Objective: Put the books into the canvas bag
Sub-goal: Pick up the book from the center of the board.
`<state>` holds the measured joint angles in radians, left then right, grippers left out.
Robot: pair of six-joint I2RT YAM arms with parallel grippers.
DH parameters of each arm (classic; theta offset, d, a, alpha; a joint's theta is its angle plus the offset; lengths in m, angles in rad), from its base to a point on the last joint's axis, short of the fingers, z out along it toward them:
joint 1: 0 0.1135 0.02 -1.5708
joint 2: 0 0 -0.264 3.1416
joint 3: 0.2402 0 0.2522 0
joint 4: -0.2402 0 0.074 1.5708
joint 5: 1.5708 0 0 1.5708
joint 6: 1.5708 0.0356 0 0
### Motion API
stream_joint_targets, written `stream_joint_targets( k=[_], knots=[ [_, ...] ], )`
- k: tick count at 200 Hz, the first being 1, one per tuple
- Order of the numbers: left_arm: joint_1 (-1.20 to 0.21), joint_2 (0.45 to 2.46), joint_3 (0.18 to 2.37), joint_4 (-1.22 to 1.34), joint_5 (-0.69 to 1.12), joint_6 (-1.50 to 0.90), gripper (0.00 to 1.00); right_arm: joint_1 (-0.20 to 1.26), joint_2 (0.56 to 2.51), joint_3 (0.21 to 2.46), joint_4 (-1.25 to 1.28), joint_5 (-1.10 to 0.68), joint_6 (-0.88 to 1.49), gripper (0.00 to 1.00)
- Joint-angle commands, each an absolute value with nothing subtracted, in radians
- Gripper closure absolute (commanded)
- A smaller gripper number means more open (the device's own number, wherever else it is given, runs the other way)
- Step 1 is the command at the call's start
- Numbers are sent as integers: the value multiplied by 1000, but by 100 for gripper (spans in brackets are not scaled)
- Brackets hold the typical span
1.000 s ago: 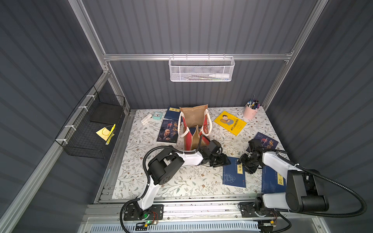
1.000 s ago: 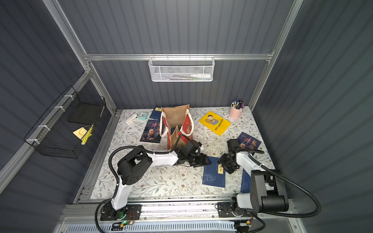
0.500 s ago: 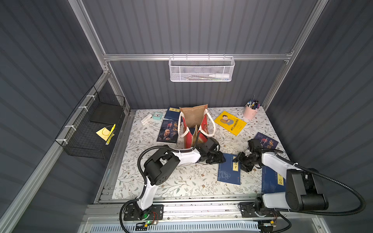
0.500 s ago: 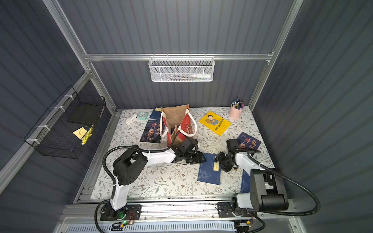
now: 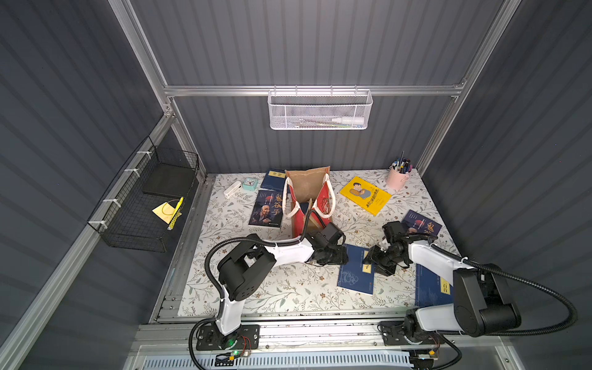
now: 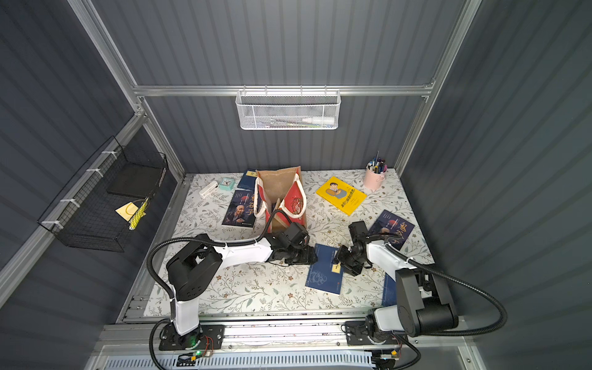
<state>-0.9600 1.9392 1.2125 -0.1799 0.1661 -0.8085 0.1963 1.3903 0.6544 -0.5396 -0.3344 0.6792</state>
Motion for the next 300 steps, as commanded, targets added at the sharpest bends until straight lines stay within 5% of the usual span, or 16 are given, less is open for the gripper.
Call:
stream_joint_targets(
  k=[1, 27, 72, 127, 200, 261, 300],
  knots=[
    [-952, 1927, 1170, -200, 157, -842, 33, 231, 1403, 650, -568, -327, 686, 49],
    [-950, 1929, 1106, -63, 259, -887, 33, 239, 1415, 634, -542, -327, 696, 66],
    [-950, 1885, 1042, 175, 452, -927, 39, 239, 1419, 630, -526, -328, 696, 74],
    [-951, 1815, 1044, 221, 514, -912, 59, 239, 1429, 629, -504, -342, 705, 75],
    [-973, 1905, 1061, 212, 466, -917, 62, 239, 1402, 612, -482, -369, 720, 76],
    [-980, 1835, 1133, 46, 408, -813, 99, 239, 1303, 662, -541, -374, 712, 75],
    [-978, 1737, 1215, -128, 337, -702, 100, 238, 1121, 739, -626, -334, 710, 67]
  ],
)
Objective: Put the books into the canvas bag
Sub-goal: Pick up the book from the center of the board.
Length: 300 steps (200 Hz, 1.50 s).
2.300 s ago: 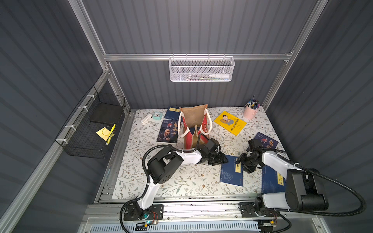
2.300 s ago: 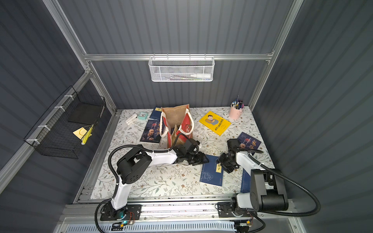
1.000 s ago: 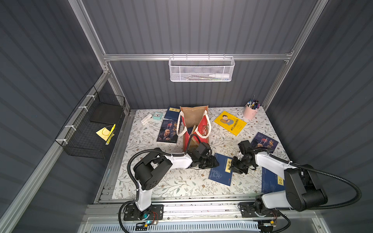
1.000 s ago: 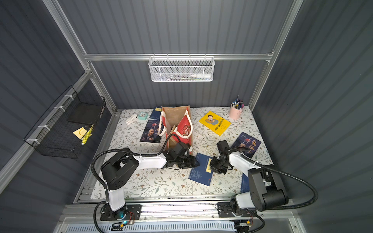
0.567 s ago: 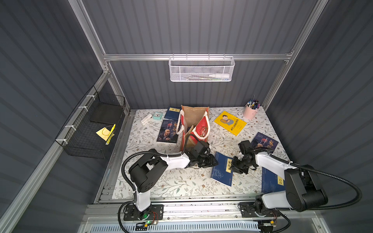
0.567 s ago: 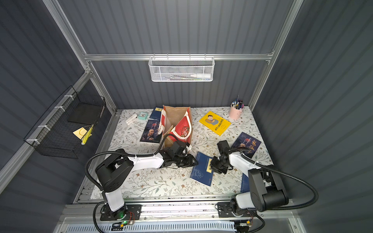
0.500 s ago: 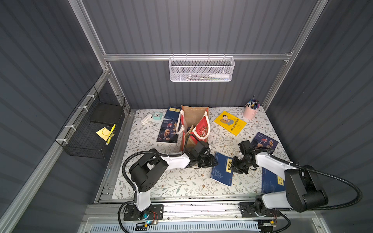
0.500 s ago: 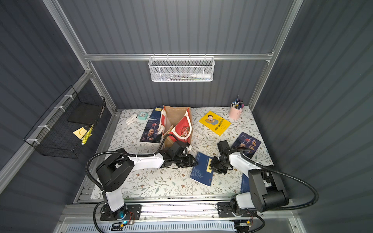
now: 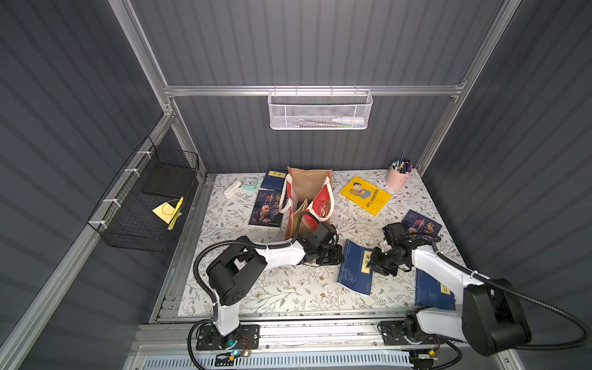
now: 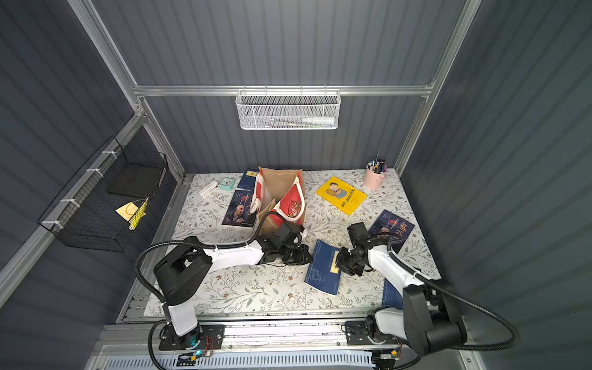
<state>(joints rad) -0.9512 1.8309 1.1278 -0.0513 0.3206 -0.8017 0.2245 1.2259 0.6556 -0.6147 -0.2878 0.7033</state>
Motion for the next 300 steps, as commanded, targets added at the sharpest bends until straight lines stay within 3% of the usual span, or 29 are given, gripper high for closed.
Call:
stream_joint_targets(
  k=[1, 76, 121, 138, 195, 300],
  knots=[
    [-978, 1735, 1218, -132, 337, -700, 100, 238, 1116, 742, -629, -334, 710, 67],
    [-954, 1600, 1490, -429, 110, -481, 100, 238, 979, 1024, -761, -331, 696, 56],
    [-900, 1519, 1576, -502, 16, -413, 100, 239, 1011, 1102, -693, -438, 728, 37],
    [-874, 1497, 1588, -509, 11, -407, 100, 239, 1027, 1113, -661, -466, 739, 35],
    [-815, 1502, 1559, -488, 134, -447, 100, 238, 1037, 1019, -446, -567, 715, 24],
    [-638, 1433, 1460, -256, 537, -600, 100, 175, 1008, 867, -102, -774, 810, 18]
  ],
)
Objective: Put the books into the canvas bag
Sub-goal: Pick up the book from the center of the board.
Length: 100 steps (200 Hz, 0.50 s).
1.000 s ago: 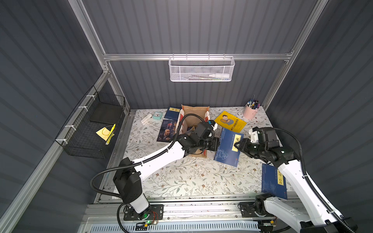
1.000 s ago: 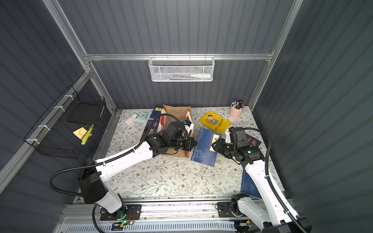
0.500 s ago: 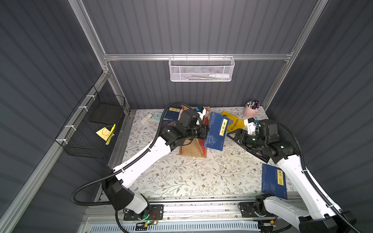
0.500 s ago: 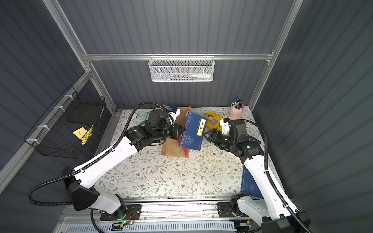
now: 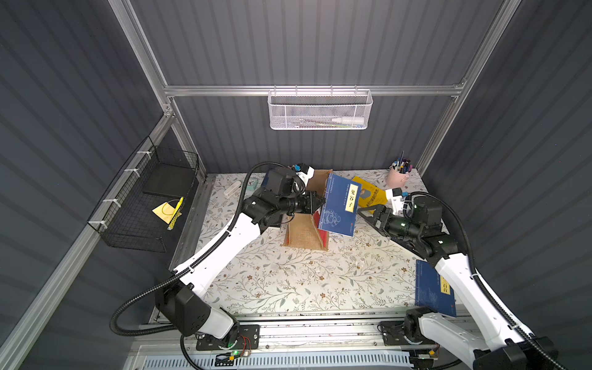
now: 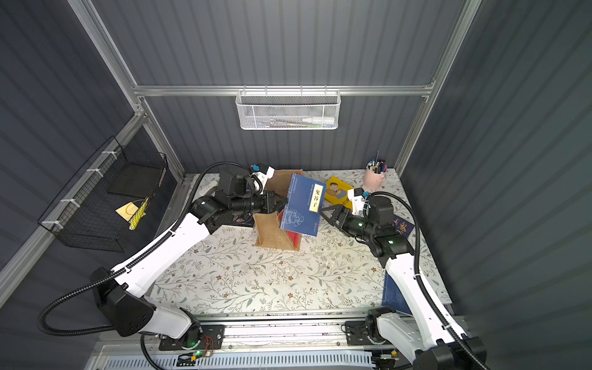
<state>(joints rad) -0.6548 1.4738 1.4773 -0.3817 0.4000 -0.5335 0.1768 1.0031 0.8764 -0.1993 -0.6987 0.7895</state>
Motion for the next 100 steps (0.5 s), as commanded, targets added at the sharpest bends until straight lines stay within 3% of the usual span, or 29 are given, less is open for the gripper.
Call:
stream_joint_targets(
  k=[1, 70, 84, 100],
  knots=[
    [-637, 1433, 1460, -254, 539, -601, 100, 176, 1010, 867, -102, -774, 808, 17],
    [-614, 1435, 1392, -125, 649, -696, 100, 183, 1093, 859, 125, -917, 948, 19],
    [-607, 1438, 1374, -99, 665, -717, 100, 184, 1100, 862, 152, -935, 972, 28],
    [-597, 1443, 1364, -89, 675, -731, 100, 184, 1096, 862, 155, -942, 982, 46]
  ],
)
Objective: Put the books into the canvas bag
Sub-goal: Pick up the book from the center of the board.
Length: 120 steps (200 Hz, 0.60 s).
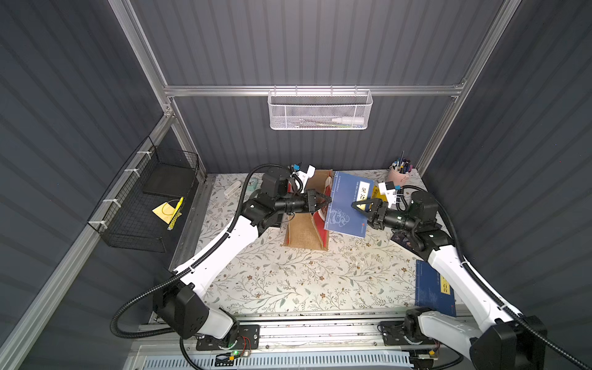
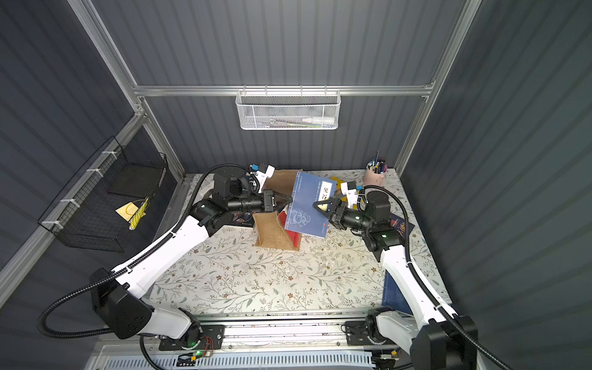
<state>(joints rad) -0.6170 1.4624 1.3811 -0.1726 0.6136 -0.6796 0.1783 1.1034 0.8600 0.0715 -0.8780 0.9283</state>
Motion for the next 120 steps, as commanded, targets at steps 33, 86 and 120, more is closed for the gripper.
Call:
stream_joint_targets(
  k=[33, 86, 120],
  knots=[
    [-589, 1459, 1345, -46, 713, -774, 94, 184, 1072, 858, 135, -917, 977, 80],
    [-589, 1486, 1311, 21, 789, -823, 36, 186, 1063, 863, 179, -895, 1024, 89],
    [-591, 1515, 1296, 47, 815, -843, 33, 190, 1063, 870, 179, -891, 1029, 89]
  ],
)
